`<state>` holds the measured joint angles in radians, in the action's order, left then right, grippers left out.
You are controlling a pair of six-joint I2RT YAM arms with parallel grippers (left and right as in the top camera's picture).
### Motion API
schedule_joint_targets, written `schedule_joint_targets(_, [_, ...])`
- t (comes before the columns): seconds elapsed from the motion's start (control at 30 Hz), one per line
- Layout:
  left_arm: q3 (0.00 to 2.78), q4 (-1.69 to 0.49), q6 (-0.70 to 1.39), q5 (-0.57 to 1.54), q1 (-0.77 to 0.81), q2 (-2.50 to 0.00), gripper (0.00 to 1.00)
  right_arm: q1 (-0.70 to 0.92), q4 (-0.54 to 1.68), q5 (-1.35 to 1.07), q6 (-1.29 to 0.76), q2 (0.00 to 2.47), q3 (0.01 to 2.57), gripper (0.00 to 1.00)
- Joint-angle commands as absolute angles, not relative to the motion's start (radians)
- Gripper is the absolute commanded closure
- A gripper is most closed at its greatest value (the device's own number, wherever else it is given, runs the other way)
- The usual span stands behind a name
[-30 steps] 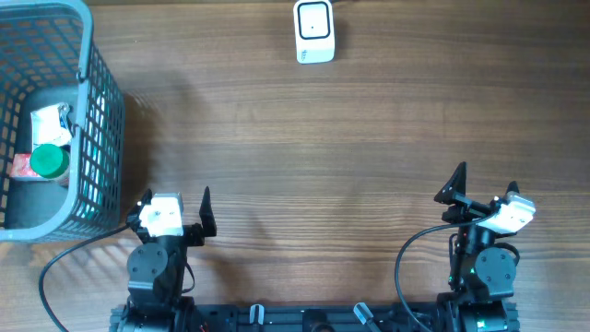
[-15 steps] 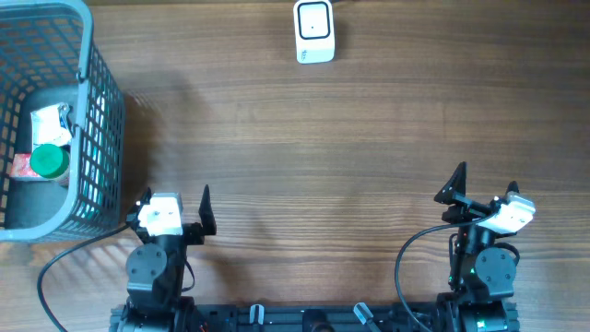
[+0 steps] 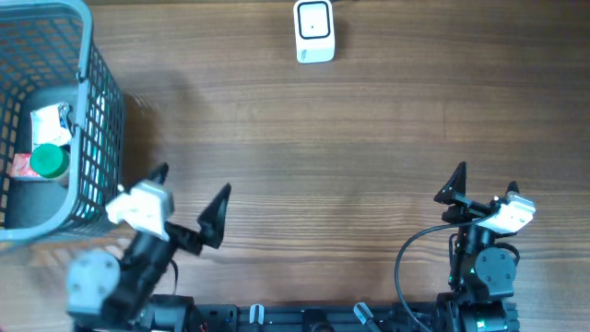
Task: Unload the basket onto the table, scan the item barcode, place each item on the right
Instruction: 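Reach left gripper into basket and grasp green-capped jar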
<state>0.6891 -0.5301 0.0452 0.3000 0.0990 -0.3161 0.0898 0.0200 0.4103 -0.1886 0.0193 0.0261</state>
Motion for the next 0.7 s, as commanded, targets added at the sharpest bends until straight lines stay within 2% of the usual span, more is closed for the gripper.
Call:
schedule_joint_targets(0.0, [1.058,-0.72,0.06,0.315,0.105,-0.62,0.0,0.086,0.016,0.398,-0.186,0.014,0.028,0.0])
schedule_joint_targets(0.13, [1.364,-0.965,0.061,0.35,0.105,-0.884,0.0,0.086,0.016,0.398,-0.185,0.014,0.028,0.0])
schedule_joint_targets(0.3, [1.395,-0.943,0.073,0.387,0.101,-1.043,0.0,0.086,0.016,0.398,-0.185,0.014,0.028,0.0])
schedule_joint_targets(0.37, [1.414,-0.921,0.199,0.286,0.072,-1.094,0.0,0.086,0.016,0.398,-0.186,0.014,0.028,0.0])
schedule_joint_targets(0.47, [1.498,-0.938,0.383,0.139,-0.037,-1.177,0.0,0.086,0.016,0.398,-0.185,0.014,0.028,0.0])
schedule_joint_targets(0.67, [1.63,-1.011,0.539,0.129,-0.378,-1.304,0.0,0.086,0.016,0.398,-0.186,0.014,0.028,0.0])
